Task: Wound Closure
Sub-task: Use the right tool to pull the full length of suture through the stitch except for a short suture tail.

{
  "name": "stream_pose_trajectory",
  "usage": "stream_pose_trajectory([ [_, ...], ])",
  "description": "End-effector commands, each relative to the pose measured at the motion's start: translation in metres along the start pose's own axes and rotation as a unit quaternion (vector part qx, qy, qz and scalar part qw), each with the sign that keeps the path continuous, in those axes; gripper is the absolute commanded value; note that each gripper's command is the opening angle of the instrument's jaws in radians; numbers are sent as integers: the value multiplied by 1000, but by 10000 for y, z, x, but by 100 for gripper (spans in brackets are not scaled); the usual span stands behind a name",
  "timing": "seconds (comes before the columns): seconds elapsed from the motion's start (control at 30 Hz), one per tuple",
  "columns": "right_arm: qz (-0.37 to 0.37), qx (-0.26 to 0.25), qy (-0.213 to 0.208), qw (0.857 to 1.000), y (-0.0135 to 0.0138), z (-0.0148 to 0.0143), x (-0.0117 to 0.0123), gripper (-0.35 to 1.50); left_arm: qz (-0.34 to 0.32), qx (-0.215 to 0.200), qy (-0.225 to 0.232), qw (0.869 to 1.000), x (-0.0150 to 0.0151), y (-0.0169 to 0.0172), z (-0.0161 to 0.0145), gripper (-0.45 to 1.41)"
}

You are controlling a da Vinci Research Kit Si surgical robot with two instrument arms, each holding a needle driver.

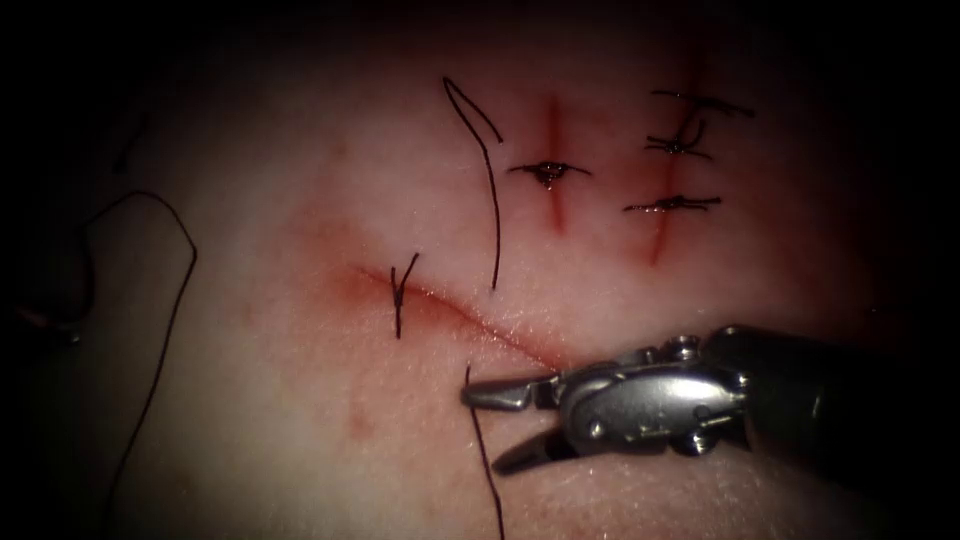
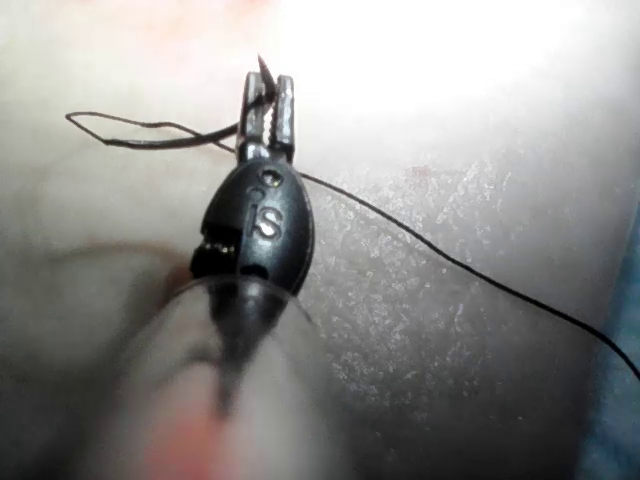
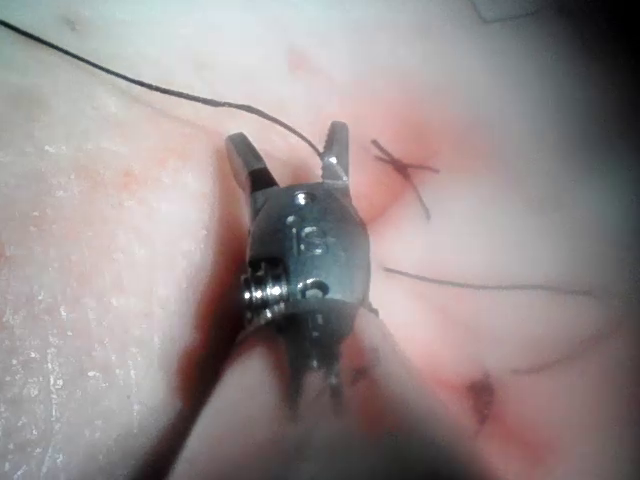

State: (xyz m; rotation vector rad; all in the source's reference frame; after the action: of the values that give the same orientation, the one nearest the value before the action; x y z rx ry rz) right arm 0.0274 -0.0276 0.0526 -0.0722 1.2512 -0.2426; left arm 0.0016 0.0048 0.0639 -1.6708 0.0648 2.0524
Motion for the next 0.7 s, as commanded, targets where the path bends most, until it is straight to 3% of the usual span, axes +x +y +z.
stream_pose_trajectory([
  [0.03, -3, 3, -4, 1000, 6, 16, -11, 145, -1, 0, 0, 1000, -7, 5, 4, -45],
  [0.2, -9, 1, -14, 1000, 4, 33, -28, 143, -3, 0, 0, 1000, -8, 7, 3, -45],
  [0.27, -10, 0, -15, 1000, 3, 35, -30, 128, -5, 0, 0, 1000, -8, 7, 3, -45],
  [0.3, -10, -1, -17, 1000, 3, 34, -30, 111, -5, 0, 0, 1000, -8, 7, 2, -45],
  [0.33, -10, -7, -26, 1000, 2, 32, -30, 74, -5, 0, 0, 1000, -8, 7, 2, -45],
  [0.37, -5, -16, -39, 999, 1, 29, -29, 5, -5, 0, -1, 1000, -8, 7, 2, -45],
  [0.4, -5, -16, -41, 999, 0, 27, -28, -35, -5, 0, -1, 1000, -8, 7, 1, -45],
  [0.7, 31, -5, -57, 998, -12, 13, -18, -35, -5, 0, -1, 1000, -8, 7, 2, -45],
])
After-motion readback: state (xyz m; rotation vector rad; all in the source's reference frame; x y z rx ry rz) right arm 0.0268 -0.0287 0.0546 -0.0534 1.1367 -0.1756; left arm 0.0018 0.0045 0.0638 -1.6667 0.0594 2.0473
